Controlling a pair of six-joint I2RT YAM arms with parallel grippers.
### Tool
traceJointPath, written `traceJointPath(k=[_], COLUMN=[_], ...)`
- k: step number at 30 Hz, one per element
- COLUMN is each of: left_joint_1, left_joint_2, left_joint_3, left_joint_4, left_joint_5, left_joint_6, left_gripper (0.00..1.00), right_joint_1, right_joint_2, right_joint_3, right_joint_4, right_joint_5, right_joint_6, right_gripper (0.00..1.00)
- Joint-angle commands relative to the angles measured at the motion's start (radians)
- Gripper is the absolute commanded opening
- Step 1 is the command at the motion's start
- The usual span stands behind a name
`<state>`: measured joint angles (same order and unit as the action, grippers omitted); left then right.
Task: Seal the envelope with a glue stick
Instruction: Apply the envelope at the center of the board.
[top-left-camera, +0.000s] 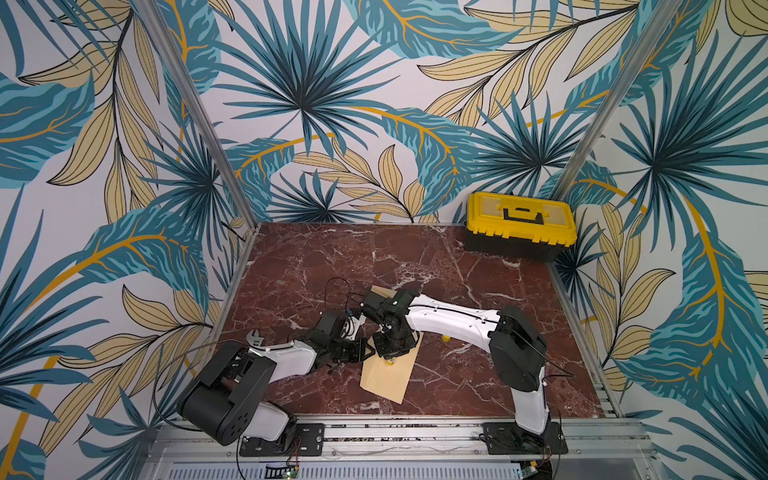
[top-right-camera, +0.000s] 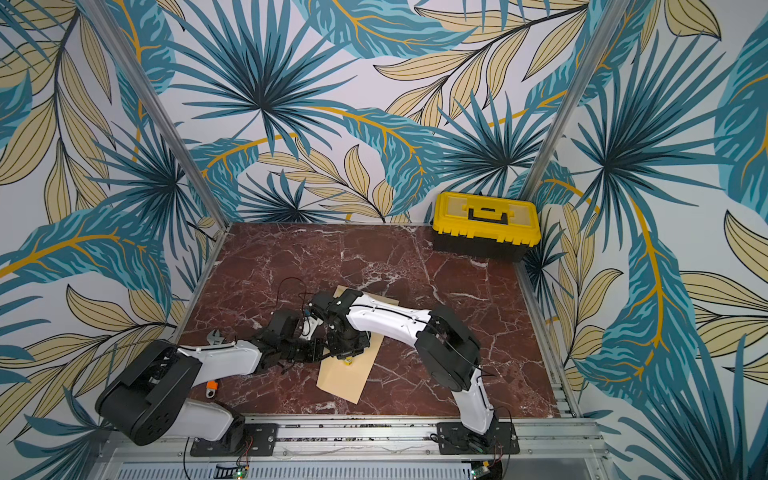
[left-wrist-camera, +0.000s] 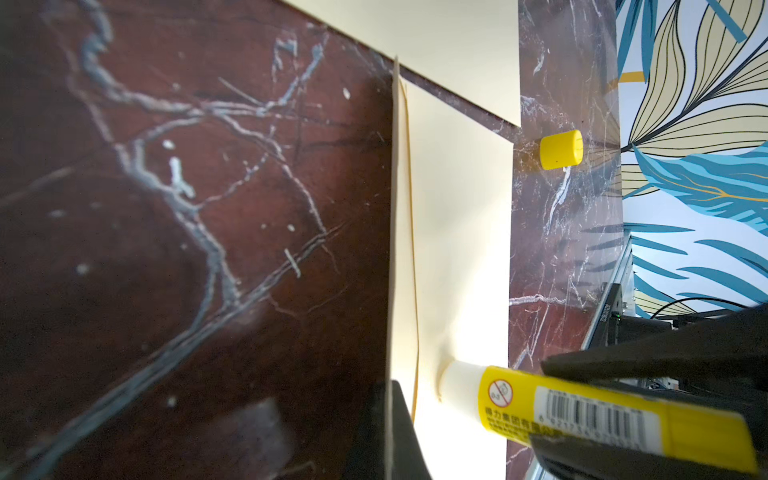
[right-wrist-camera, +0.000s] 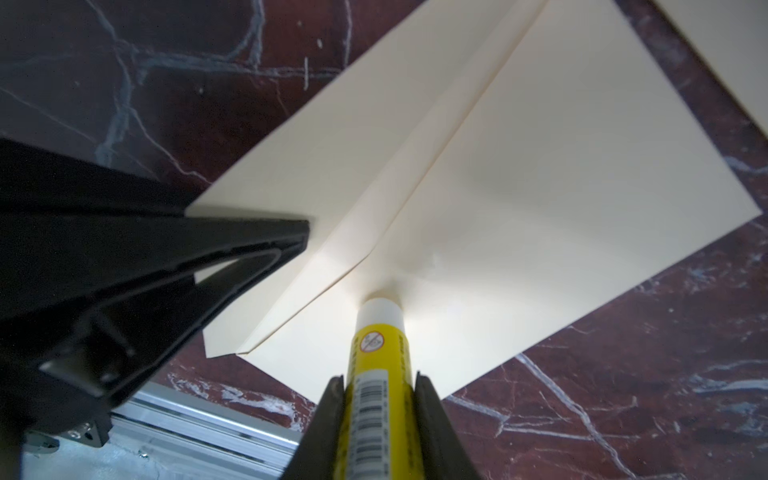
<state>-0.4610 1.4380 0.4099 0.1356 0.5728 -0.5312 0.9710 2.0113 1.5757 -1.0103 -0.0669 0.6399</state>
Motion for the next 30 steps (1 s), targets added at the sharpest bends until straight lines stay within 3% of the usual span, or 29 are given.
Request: traceJointPath(k=[1,4,6,11,17,20,24,30], left_joint_1=[0.005,0.006,0.006,0.006,0.005,0.006,0.005,0.006], left_joint_2=[-0.011,-0.008,-0.006,-0.025,-0.024,-0.022,-0.025,-0.01], left_joint_3=[0.006,0.007,0.007,0.009,0.014,0.016,0.012,0.02], left_joint_4=[-0.022,-0.019,-0.017,-0.037,-0.041,-0.044,-0.044,-0.037], left_joint_5=[0.004,0.003,0.007,0.006,0.002,0.002,0.001,0.014], left_joint_6=[0.015,0.014,0.013,0.017,0.017,0.019,0.019,0.019], left_gripper=[0.0,0.0,0.0,0.0,0.0,0.0,0.0,0.0], right_joint_1=[0.004,-0.004,-0.013,-0.015,-0.014,-0.015,-0.019,-0.026], right_joint_2=[0.046,0.064,0.088,0.124,0.067,0.048,0.045,0.095], right_joint_3=[-0.025,0.023,0.058,0.086,-0.036,-0.053,-0.022,0.055], right_joint_4=[-0.112,-0.083,-0.043,0.06,0.058,-0.031,-0.098,0.093], right_joint_5=[0.154,0.264,0.26,0.089,-0.016,0.044,0.23,0.154], right_joint_6=[-0.021,-0.01,-0.004,-0.002,-0.021,-0.044,-0.057,0.008], right_gripper=[0.0,0.0,0.0,0.0,0.0,0.0,0.0,0.0])
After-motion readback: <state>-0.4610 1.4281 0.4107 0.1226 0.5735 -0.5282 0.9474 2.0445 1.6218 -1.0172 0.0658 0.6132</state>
